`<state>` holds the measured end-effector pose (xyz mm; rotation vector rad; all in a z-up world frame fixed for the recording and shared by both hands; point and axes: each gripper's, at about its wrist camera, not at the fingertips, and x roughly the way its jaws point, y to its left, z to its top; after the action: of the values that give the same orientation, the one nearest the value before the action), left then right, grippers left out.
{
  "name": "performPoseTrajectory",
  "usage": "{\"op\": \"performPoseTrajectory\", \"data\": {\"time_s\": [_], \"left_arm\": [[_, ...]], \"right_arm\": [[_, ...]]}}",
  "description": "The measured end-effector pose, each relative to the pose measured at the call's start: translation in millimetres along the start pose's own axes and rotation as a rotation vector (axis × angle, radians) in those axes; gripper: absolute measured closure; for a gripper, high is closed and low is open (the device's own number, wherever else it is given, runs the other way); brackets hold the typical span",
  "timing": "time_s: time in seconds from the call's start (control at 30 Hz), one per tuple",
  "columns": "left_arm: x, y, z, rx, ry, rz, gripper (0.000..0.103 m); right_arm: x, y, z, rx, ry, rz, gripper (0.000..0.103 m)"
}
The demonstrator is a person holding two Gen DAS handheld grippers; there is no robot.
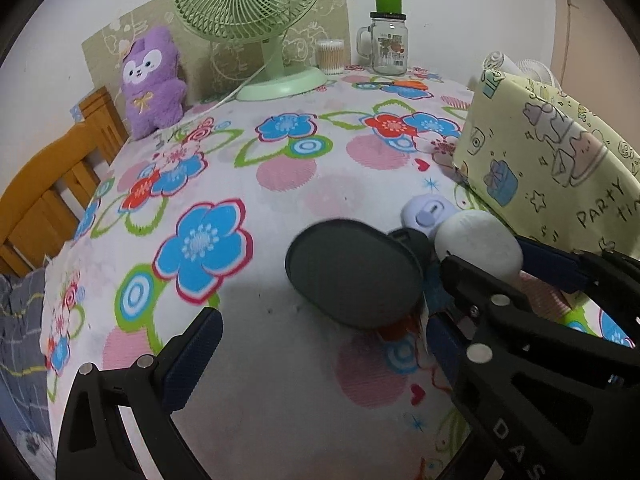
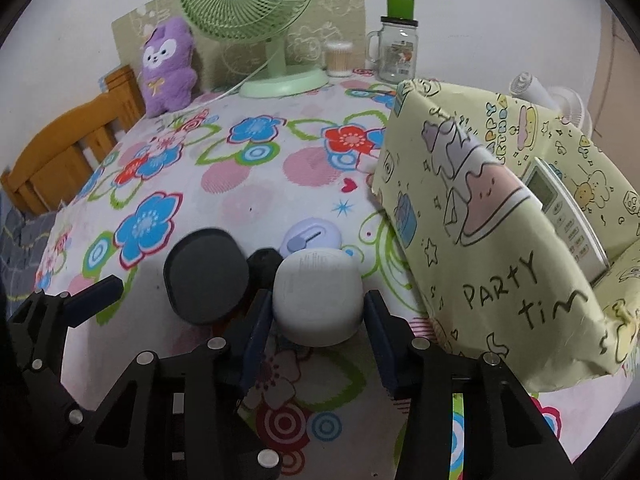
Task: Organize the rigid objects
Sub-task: 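Grasp the black round pad with the left tool while the right tool grasps the white power bank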
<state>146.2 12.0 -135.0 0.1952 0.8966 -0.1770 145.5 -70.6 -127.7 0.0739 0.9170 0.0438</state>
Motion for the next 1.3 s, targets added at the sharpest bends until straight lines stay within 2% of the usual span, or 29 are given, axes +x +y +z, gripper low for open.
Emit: {"op": "performPoseTrajectory", "data": {"time_s": [0.17, 0.37, 0.43, 0.57, 0.6, 0.8, 1.3], "left_arm": [[9, 2, 7, 0.006, 0.017, -0.044, 0.000], [16, 2, 13, 0.026, 0.011, -0.051, 0.001], [18, 3, 15, 0.025, 0.008, -0.064, 0.005], [16, 4, 16, 0.013, 0.006, -0.118, 0.029], [14, 3, 15, 0.013, 0.005, -0.126, 0.031], [8, 2, 12, 0.018, -0.013, -0.078, 0.031], [-23, -2, -3, -0.011, -0.032, -0.056, 0.031]], "right_arm": [[3, -2, 5, 0.033, 0.014, -0.003, 0.053], [4, -4, 8, 0.061, 0.019, -0.012, 0.053], [5, -3, 9, 0.066, 0.015, -0.014, 0.053], [5, -4, 11, 0.083, 0.014, -0.007, 0.053], [5, -4, 12, 0.084, 0.015, -0.007, 0.053], [4, -3, 12, 0.072, 0.013, -0.018, 0.053], [-22, 2, -2, 0.038, -0.011, -0.011, 0.053]]}}
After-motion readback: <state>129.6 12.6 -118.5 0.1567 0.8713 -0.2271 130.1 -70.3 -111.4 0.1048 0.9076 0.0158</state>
